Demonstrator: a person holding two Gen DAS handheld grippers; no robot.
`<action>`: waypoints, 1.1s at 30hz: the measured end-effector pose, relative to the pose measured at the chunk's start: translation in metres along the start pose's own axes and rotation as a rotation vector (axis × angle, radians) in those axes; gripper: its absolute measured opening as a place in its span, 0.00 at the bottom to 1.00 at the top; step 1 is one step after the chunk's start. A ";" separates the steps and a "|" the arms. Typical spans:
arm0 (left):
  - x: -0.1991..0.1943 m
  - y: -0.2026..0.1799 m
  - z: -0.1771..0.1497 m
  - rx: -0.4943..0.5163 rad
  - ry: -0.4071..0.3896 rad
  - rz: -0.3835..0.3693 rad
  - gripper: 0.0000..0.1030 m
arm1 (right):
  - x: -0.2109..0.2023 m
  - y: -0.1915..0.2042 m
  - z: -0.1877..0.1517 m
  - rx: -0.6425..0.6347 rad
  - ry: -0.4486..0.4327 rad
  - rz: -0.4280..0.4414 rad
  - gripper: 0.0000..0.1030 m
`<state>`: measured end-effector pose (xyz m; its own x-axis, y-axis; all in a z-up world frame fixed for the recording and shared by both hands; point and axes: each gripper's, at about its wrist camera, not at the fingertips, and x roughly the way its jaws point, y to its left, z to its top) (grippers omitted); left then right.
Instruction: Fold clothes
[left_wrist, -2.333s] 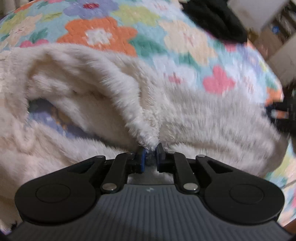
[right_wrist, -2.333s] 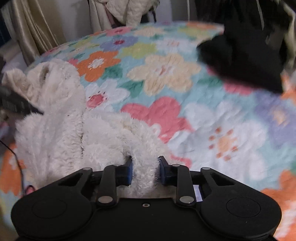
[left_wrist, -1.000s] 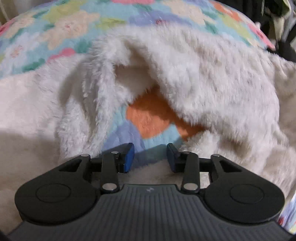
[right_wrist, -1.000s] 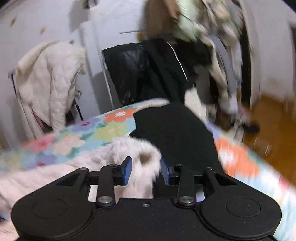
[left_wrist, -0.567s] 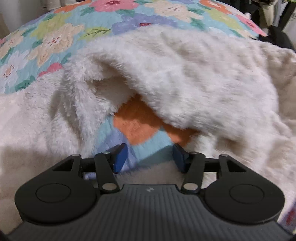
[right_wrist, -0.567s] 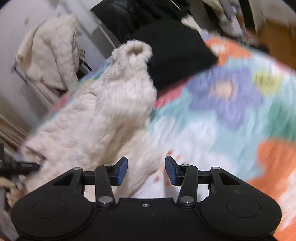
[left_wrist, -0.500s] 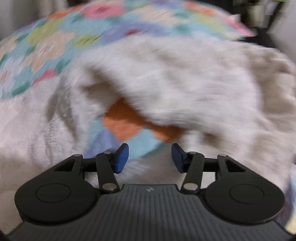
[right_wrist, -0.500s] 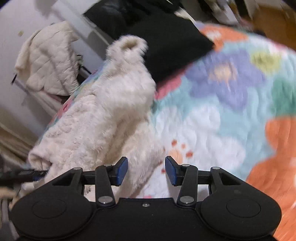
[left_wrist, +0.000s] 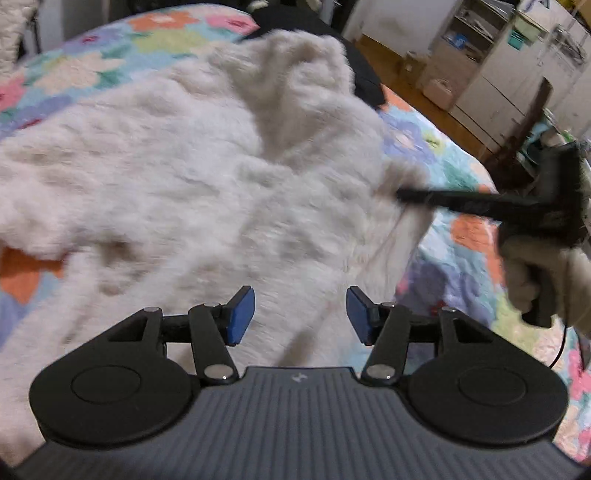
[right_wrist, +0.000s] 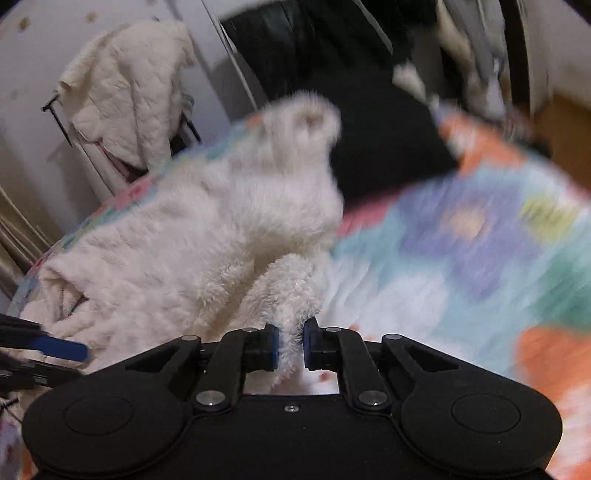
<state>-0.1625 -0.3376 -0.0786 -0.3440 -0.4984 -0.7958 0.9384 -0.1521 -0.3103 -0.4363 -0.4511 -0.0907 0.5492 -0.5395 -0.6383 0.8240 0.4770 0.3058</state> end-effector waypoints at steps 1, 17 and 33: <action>0.002 -0.011 0.001 0.027 0.013 -0.053 0.51 | -0.023 -0.001 0.003 -0.012 -0.028 -0.035 0.12; 0.038 -0.082 -0.009 0.158 0.219 -0.062 0.53 | -0.082 -0.095 -0.062 0.047 0.097 -0.531 0.34; -0.112 0.078 -0.058 -0.124 0.038 0.389 0.54 | -0.028 0.097 -0.013 -0.453 0.151 0.242 0.51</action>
<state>-0.0527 -0.2441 -0.0437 0.0327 -0.4657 -0.8843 0.9883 0.1471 -0.0409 -0.3733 -0.3809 -0.0527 0.6621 -0.2873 -0.6922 0.5152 0.8452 0.1420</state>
